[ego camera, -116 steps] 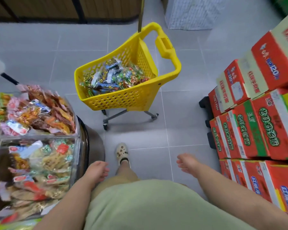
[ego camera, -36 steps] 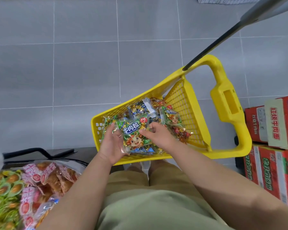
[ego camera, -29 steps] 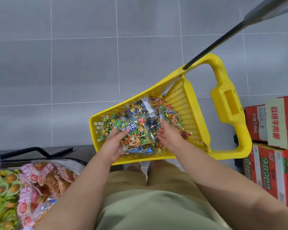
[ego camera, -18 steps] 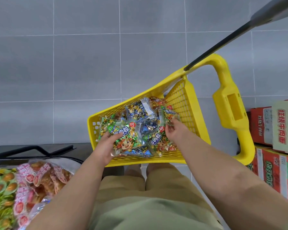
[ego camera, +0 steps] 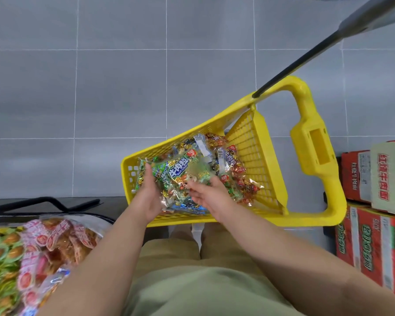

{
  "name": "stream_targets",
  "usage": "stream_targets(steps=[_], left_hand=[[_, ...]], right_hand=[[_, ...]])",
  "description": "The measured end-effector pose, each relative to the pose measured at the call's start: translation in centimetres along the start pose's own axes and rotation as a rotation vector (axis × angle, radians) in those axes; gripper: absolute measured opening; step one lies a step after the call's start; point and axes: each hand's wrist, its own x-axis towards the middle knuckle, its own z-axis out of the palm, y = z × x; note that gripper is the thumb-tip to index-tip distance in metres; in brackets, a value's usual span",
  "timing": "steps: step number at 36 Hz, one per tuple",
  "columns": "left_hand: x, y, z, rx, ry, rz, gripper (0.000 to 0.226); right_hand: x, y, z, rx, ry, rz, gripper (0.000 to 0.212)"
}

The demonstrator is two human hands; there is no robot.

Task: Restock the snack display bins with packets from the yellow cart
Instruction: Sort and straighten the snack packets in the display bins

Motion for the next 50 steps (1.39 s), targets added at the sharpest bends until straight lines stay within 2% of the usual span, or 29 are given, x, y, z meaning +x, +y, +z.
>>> stream_targets(steps=[3, 6, 8, 9, 11, 13, 15, 18, 20, 23, 27, 31, 33, 36, 39, 41, 42, 44, 46, 48, 50], left_hand=[[-0.2, -0.7, -0.7, 0.063, 0.071, 0.04, 0.11], [-0.4, -1.2, -1.2, -0.08, 0.127, 0.067, 0.089], [-0.5, -1.4, -1.5, -0.135, 0.128, 0.063, 0.079], [-0.4, -1.5, -1.7, -0.152, 0.133, 0.063, 0.073], [-0.3, -1.9, -2.2, -0.163, 0.157, 0.05, 0.065], [-0.3, -2.3, -2.7, -0.168, 0.181, 0.035, 0.063], [-0.3, -2.6, -3.0, -0.18, 0.194, 0.025, 0.061], [-0.4, -2.9, -3.3, -0.171, 0.209, 0.019, 0.061], [-0.5, -3.1, -3.5, -0.137, 0.23, 0.019, 0.06], [-0.7, -3.4, -3.7, -0.061, 0.26, 0.02, 0.054], [-0.9, -3.5, -4.0, -0.035, 0.248, 0.032, 0.076], [-1.2, -3.3, -4.3, -0.041, 0.248, 0.044, 0.087], [-1.3, -3.2, -4.3, -0.037, 0.258, 0.052, 0.078], [-1.6, -3.1, -4.4, -0.033, 0.262, 0.056, 0.061], [-2.4, -2.9, -4.3, -0.03, 0.267, 0.078, 0.052], [-2.9, -3.1, -4.5, -0.027, 0.278, 0.095, 0.049], [-3.3, -3.4, -4.7, -0.027, 0.284, 0.103, 0.048], [-4.4, -4.3, -4.8, -0.04, 0.31, 0.124, 0.04], [-6.0, -5.6, -4.9, -0.078, 0.37, 0.142, 0.035], [-7.6, -7.7, -5.1, -0.146, 0.426, 0.152, 0.047], [-8.9, -10.1, -5.1, -0.19, 0.486, 0.153, 0.086]], right_hand=[[0.2, 0.7, 0.9, -0.132, 0.001, -0.038, 0.059], [-0.1, 1.0, 1.2, -0.324, -0.102, -0.049, 0.033], [0.0, 0.7, 0.6, -0.36, -0.099, -0.072, 0.02], [0.0, 0.3, 0.0, -0.333, -0.043, -0.103, 0.014], [0.8, -0.5, -1.8, -0.325, 0.173, -0.197, 0.02], [1.6, -1.1, -4.1, -0.495, 0.417, -0.307, 0.024], [2.7, -1.2, -6.4, -0.667, 0.516, -0.34, 0.033], [4.0, -0.5, -8.2, -0.836, 0.393, -0.232, 0.063], [4.4, 0.3, -8.9, -0.92, 0.342, -0.2, 0.067], [4.9, 1.0, -9.7, -0.971, 0.395, -0.227, 0.068], [4.8, 1.4, -10.6, -0.942, 0.34, -0.143, 0.06], [3.6, 1.0, -10.8, -0.859, 0.326, -0.224, 0.056], [2.5, 0.2, -10.4, -0.82, 0.312, -0.282, 0.048], [0.8, -0.9, -9.8, -0.674, 0.298, -0.33, 0.01], [-0.4, -2.0, -9.0, -0.539, 0.209, -0.341, 0.017], [-0.4, -2.6, -8.3, -0.47, 0.114, -0.28, 0.012], [-0.7, -3.0, -7.7, -0.433, 0.085, -0.247, 0.021], [-0.5, -3.5, -6.4, -0.434, 0.007, -0.185, 0.062], [-0.9, -3.8, -5.1, -0.438, -0.085, -0.154, 0.074], [-1.1, -3.9, -3.8, -0.348, -0.147, -0.065, 0.069], [-1.4, -3.9, -2.7, -0.422, -0.194, 0.034, 0.047]])
